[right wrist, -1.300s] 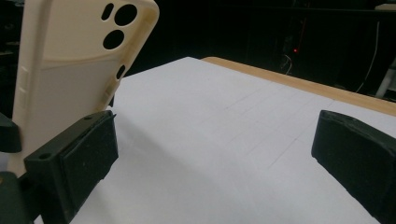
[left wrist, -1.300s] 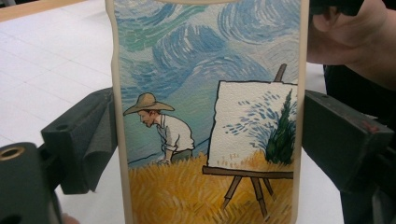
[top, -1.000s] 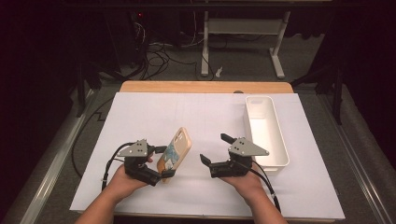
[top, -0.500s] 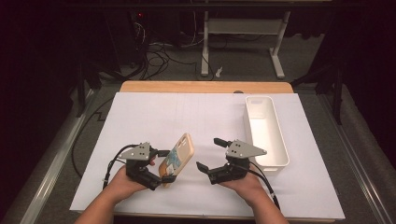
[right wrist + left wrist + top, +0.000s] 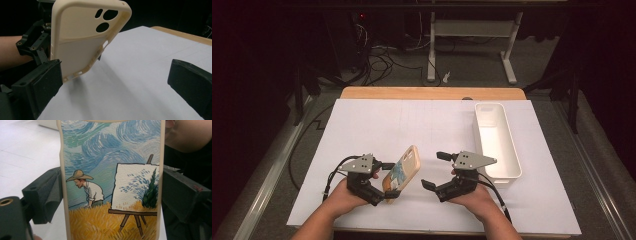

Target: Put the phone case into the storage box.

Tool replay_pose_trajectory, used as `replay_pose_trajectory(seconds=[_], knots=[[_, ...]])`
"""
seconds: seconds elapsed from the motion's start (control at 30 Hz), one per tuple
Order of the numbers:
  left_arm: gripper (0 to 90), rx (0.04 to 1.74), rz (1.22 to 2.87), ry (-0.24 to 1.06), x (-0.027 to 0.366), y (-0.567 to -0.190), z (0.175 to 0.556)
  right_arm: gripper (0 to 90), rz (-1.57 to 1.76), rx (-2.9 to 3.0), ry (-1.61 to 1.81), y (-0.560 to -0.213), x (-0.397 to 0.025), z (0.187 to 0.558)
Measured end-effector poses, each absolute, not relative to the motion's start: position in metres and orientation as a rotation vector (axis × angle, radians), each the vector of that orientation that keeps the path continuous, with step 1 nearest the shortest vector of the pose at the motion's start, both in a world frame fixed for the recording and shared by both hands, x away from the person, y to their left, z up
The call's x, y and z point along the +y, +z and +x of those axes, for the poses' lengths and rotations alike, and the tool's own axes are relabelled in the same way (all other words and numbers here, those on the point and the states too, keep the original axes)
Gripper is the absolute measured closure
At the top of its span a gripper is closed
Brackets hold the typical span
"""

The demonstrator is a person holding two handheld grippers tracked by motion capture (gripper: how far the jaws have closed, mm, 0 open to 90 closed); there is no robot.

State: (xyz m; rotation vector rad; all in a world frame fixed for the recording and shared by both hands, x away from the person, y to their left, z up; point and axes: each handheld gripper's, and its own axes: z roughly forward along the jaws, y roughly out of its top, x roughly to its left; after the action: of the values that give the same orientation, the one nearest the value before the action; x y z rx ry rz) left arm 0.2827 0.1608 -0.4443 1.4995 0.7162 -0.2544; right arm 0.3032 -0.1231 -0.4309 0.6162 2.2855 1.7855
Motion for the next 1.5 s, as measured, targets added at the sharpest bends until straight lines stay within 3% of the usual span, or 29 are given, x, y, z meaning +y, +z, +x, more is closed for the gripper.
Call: replay_pose_trajectory(seconds=[1.5], knots=[[11.5, 0.652, 1.548, -0.347, 0.155, -0.447, 0.274, 0.1, 0.448, 2.32, 2.096, -0.419, -0.118, 0.302]])
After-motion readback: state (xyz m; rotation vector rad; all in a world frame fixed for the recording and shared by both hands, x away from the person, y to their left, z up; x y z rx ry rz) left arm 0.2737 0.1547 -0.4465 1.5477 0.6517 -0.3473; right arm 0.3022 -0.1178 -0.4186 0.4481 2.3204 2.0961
